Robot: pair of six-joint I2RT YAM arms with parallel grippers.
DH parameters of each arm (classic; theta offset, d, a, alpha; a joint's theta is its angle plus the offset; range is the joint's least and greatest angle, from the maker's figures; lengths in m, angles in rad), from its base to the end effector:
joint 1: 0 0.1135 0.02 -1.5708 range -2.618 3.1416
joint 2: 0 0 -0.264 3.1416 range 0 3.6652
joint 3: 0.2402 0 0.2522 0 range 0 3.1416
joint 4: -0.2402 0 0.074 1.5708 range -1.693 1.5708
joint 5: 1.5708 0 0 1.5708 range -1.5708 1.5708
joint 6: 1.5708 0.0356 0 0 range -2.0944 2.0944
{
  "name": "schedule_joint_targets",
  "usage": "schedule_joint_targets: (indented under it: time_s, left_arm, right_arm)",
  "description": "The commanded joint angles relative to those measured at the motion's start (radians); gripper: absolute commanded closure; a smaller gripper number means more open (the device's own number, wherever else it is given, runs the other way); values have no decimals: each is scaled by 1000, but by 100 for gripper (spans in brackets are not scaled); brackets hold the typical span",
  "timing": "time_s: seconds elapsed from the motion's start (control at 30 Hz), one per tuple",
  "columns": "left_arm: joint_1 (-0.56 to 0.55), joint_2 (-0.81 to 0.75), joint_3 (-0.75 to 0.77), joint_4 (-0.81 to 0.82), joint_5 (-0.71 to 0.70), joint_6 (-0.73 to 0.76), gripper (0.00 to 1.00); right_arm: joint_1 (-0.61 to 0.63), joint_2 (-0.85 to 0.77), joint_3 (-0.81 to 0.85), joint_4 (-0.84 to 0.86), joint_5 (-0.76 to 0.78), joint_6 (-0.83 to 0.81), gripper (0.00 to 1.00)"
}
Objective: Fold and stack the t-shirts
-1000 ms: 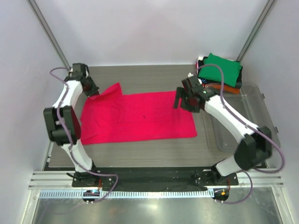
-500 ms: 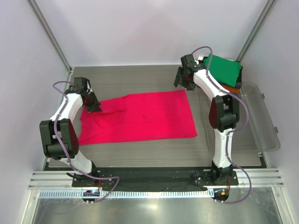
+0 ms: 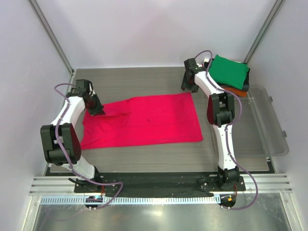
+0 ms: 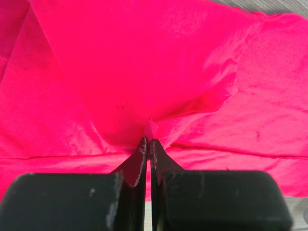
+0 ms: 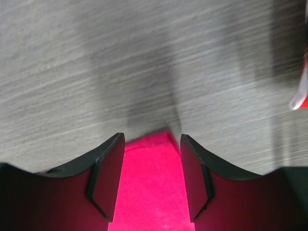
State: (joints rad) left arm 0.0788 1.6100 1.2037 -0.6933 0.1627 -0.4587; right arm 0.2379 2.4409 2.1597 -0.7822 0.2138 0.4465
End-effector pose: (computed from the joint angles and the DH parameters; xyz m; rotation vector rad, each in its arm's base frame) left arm 0.3281 0.0201 0.2384 -0.6634 2.6070 -0.3373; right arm 0.5136 0.1168 0.1783 0.3419 2.5725 -0.0365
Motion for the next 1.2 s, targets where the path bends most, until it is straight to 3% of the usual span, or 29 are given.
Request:
schedule_joint_targets:
  time_s: [0.0, 0.3, 0.5, 0.77, 0.97, 1.17]
  left_arm:
    - [-2, -48, 14, 5, 38, 20, 100]
    - [-2, -45, 16, 5, 40, 20, 100]
    - [-2, -39, 16, 9, 20, 22, 100]
    - [7, -12, 140, -35, 35, -18, 100]
    - [22, -48, 234, -101, 21, -18, 100]
    - [70, -149, 186, -118, 26, -28, 100]
  right_arm:
    - [-5, 13, 54, 9, 42, -20, 45]
    - [-2, 4, -44, 57, 6, -8, 61]
    - [3, 0, -52, 58, -4, -8, 97]
    - [3, -124, -81, 52, 15, -46, 99]
    - [3, -311, -228, 92, 4, -68, 99]
    - [6, -460, -426, 158, -25, -68, 99]
